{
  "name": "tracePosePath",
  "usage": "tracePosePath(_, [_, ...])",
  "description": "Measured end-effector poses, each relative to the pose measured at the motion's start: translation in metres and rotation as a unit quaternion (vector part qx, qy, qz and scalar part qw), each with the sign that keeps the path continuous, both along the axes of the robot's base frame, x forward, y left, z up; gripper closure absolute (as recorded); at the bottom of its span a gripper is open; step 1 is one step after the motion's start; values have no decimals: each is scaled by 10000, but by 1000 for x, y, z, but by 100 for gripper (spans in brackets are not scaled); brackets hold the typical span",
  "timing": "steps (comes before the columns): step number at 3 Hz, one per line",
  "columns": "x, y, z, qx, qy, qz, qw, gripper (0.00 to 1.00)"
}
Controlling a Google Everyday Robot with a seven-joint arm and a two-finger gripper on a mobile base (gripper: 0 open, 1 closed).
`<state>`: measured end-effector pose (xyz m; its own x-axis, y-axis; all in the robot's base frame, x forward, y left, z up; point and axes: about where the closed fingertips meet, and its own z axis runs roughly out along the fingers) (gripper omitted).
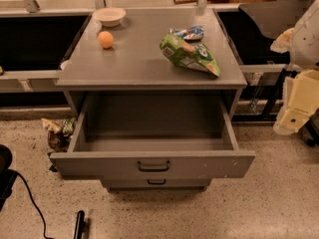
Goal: Place green rice chip bag into top drawer
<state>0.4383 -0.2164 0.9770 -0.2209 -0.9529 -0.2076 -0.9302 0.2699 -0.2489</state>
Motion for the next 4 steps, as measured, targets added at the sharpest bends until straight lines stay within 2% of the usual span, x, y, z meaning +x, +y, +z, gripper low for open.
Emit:
tracePosePath(1, [1, 0, 0, 3, -18, -1, 10000, 0])
tracePosePath(2, [33, 0, -10, 143, -188, 38, 9997, 0])
tracePosePath(3, [74, 2, -30, 512, -452, 127, 9976, 0])
tracePosePath(4, [123, 7, -43, 965, -1002, 77, 9903, 0])
